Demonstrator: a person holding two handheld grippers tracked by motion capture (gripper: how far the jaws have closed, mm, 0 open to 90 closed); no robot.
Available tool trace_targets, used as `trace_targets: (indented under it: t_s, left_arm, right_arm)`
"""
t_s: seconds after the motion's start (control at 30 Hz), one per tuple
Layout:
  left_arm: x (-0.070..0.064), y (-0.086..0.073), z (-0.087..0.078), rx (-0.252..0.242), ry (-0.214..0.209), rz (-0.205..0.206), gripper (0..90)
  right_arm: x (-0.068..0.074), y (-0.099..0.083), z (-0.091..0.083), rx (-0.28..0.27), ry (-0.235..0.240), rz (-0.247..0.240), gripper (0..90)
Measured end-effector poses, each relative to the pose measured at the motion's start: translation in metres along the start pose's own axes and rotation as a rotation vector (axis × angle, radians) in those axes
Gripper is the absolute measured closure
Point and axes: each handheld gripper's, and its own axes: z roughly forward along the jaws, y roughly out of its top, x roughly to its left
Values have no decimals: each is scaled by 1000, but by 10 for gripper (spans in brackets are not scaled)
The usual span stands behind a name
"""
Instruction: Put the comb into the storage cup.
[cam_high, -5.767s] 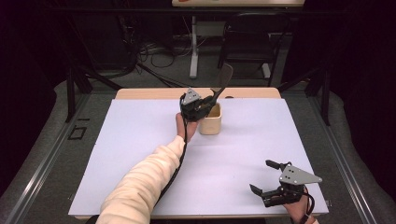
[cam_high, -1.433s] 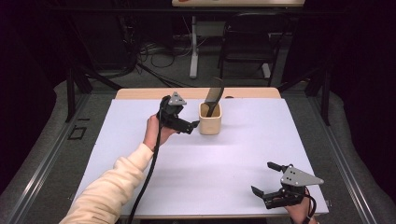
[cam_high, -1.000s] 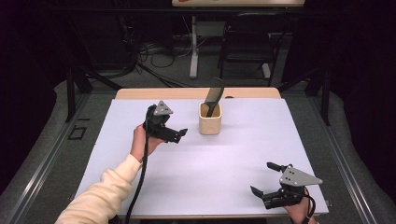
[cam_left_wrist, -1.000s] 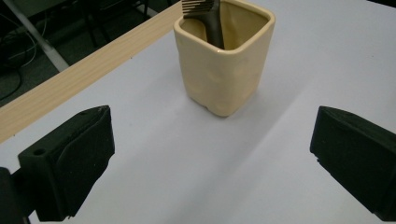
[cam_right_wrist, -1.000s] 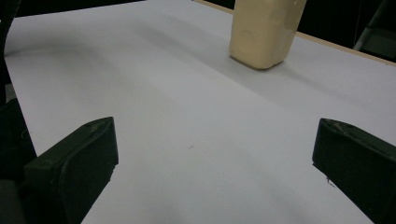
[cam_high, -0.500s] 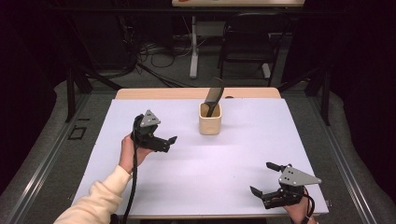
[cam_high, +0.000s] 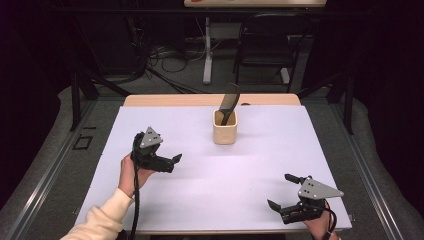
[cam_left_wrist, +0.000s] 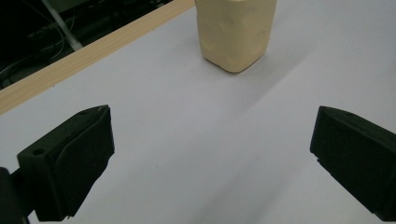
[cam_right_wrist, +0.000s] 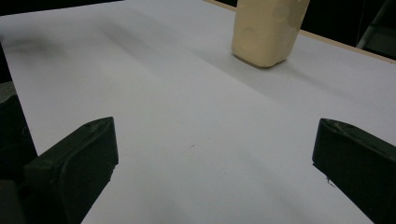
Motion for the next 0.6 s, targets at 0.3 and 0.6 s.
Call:
trace_targets:
  t_s: [0.3,0.6]
  left_arm:
    - [-2,-16,-10,-13,7,-21,0]
    - [-1,-30,-19,-16,13,-44,0]
  right_arm:
    - [0,0,1,0,2,-1,0]
    - [0,0,1,-2,4,-2,0]
